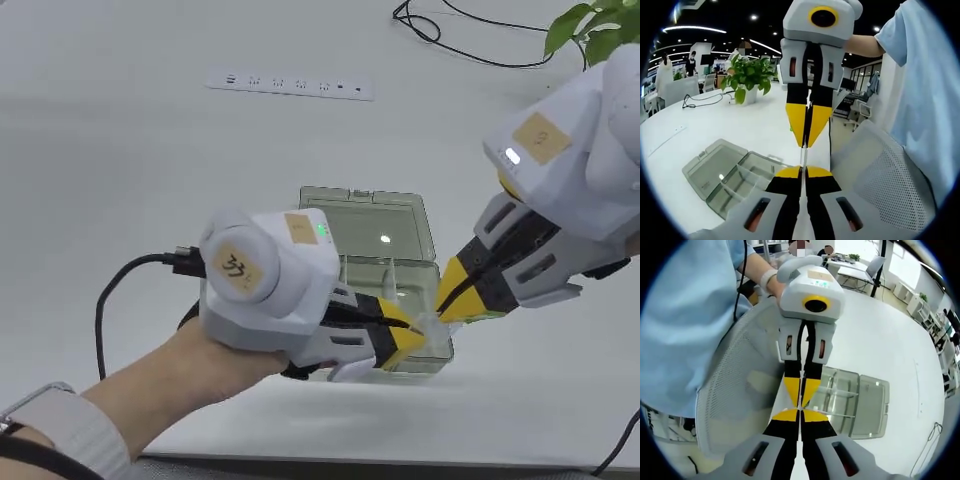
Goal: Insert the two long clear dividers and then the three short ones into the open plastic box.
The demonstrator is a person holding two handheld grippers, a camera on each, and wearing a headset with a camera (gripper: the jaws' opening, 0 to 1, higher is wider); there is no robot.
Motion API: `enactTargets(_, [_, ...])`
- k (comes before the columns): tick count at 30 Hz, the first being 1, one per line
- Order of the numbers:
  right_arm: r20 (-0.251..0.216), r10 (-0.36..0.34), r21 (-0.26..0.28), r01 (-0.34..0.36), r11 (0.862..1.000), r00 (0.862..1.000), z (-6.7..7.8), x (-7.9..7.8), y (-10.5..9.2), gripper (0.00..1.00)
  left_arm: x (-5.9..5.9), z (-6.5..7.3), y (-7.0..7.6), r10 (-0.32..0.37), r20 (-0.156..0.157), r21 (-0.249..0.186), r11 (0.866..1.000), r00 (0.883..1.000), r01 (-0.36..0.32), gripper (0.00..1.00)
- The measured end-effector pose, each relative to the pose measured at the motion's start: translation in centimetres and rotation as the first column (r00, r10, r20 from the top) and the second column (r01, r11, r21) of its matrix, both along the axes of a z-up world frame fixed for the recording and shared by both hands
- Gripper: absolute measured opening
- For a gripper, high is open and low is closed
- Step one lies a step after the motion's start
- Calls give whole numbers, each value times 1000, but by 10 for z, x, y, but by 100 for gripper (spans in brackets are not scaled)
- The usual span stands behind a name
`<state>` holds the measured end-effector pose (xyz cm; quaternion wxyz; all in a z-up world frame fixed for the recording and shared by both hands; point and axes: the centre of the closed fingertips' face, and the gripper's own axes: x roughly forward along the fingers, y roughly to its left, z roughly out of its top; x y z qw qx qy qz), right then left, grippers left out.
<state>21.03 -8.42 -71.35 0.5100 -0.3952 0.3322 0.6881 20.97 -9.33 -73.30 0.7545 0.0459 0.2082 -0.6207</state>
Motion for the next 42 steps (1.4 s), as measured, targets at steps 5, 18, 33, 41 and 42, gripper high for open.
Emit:
enactTargets(5, [-2, -22, 6, 22, 1000, 1000, 3, 5, 1, 2, 2, -3, 3, 17, -6, 7, 1000, 1000, -17, 4])
enactTargets(18, [42, -201, -67, 204, 977, 979, -9, 43, -14, 2, 15, -14, 30, 137, -2, 33, 990, 991, -137, 31])
enactTargets(33, [60, -256, -120, 262, 958, 965, -31, 59, -15, 2, 16, -17, 40, 174, -21, 26, 984, 984, -174, 33])
enactTargets(41, [50, -252, -142, 257, 956, 966, -39, 61, -15, 2, 23, -20, 51, 231, -13, 31, 973, 973, -230, 47])
enactTargets(42, [44, -252, -148, 256, 955, 967, -40, 60, -16, 2, 25, -21, 53, 243, -9, 37, 969, 970, -243, 52])
